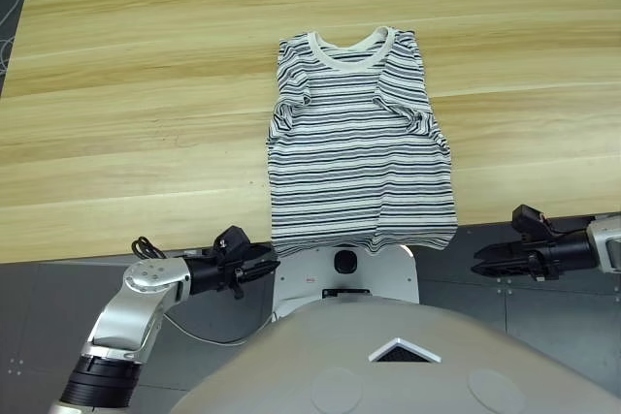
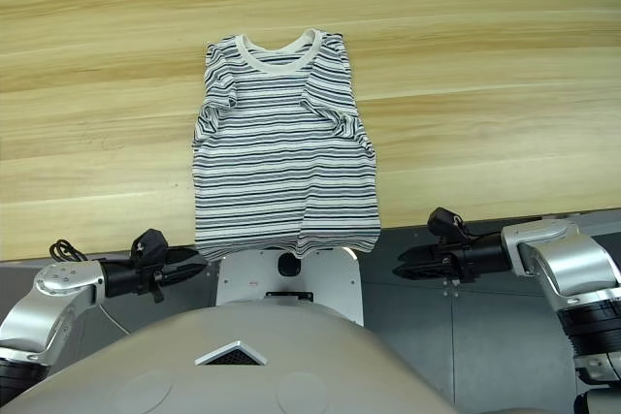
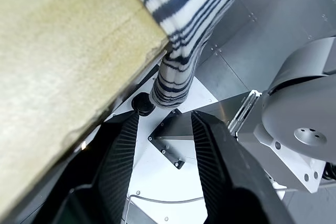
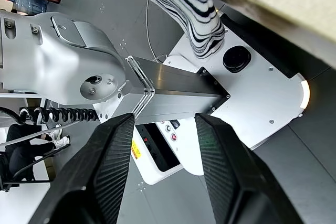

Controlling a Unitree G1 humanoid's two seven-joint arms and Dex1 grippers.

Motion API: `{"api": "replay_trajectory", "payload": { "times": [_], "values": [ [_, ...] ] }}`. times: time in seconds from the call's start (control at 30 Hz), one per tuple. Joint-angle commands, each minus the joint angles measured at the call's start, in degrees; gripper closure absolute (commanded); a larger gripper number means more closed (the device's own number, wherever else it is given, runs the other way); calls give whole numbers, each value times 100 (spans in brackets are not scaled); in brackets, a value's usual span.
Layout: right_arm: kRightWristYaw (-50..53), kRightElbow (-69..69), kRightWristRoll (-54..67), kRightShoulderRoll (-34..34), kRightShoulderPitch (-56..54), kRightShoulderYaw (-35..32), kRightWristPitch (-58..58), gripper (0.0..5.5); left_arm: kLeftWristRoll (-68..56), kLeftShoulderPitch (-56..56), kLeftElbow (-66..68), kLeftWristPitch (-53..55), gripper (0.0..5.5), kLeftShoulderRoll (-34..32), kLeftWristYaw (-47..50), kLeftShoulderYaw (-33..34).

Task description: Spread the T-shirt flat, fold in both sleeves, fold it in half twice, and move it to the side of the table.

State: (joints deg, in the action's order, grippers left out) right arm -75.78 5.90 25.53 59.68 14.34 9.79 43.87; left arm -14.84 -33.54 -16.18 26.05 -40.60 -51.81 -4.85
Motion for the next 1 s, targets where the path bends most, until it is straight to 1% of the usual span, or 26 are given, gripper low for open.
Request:
{"api": "replay_trajectory", "payload": {
  "times": [0.03, 0.27, 0.43, 0.73, 1.0],
  "values": [
    [96, -64, -128, -59, -5, 57, -194, 336, -3, -25, -17, 25, 360, 164, 211, -69],
    [159, -75, -125, -196, -104, 127, -237, 336, -298, -201, -258, -23, 360, 220, 34, -105],
    [230, -64, -113, -270, -58, 147, -290, 336, -521, -300, -214, 40, 360, 476, 207, -115],
    [287, -65, -141, -358, -130, 211, -324, 336, -637, -244, -222, 246, 360, 736, 541, -24],
    [317, -88, -199, -339, -113, 240, -407, 336, -722, -212, -189, 355, 360, 801, 679, 32]
  ]
}}
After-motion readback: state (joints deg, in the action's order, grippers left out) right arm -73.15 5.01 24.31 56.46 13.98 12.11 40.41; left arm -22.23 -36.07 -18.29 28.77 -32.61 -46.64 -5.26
